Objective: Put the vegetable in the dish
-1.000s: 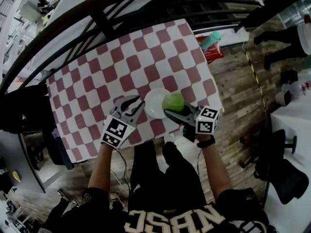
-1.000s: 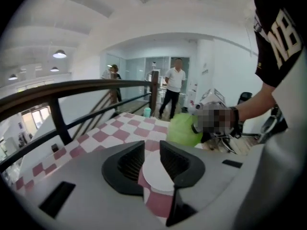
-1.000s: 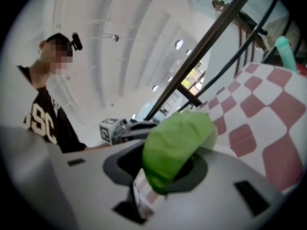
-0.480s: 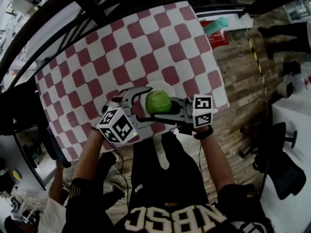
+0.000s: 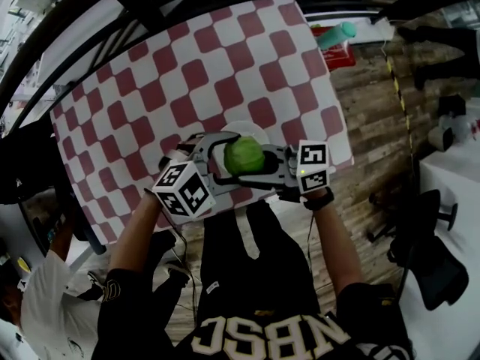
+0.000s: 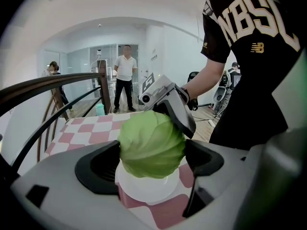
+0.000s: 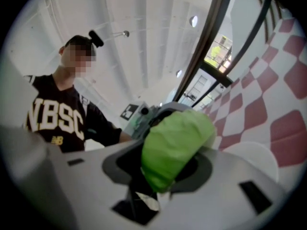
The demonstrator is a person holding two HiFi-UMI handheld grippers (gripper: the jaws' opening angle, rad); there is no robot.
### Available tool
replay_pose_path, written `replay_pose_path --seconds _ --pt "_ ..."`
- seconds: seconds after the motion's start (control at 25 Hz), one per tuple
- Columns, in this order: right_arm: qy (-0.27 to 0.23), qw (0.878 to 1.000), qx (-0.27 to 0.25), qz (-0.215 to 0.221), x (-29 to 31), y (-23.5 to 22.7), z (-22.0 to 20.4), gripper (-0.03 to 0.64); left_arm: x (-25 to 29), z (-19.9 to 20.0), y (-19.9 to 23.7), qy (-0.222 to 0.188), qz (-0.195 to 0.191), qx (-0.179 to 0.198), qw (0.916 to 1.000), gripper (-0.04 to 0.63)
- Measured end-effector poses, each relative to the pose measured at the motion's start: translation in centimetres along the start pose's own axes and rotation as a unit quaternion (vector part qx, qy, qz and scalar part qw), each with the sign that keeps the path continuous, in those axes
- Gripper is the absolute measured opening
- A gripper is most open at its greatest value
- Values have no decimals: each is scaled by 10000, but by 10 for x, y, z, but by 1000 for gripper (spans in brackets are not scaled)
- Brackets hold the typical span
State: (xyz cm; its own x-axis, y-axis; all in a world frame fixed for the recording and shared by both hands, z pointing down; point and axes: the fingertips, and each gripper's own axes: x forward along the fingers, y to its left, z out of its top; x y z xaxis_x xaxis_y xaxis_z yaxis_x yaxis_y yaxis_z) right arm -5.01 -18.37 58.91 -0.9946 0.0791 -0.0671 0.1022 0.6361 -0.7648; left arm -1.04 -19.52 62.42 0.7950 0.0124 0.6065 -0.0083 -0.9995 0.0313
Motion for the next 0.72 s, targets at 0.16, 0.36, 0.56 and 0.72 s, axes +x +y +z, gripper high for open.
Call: replay_pose_path --seconds 0.16,0.36,0.56,0.72 --pt "657 9957 -246 -612 -12 -15 -22 215 9 -8 -2 233 39 -112 9997 448" --pt "1290 9795 -563 -1442 -47 -34 -42 238 24 -23 1 459 338 -578 9967 448" --pt "1265 9637 -593 -2277 -91 -56 -46 238 35 -48 5 590 722 -1158 9889 446" --pt "593 9609 -540 -2652 -106 -62 -27 238 40 -71 4 924 1073 -1249 9820 446"
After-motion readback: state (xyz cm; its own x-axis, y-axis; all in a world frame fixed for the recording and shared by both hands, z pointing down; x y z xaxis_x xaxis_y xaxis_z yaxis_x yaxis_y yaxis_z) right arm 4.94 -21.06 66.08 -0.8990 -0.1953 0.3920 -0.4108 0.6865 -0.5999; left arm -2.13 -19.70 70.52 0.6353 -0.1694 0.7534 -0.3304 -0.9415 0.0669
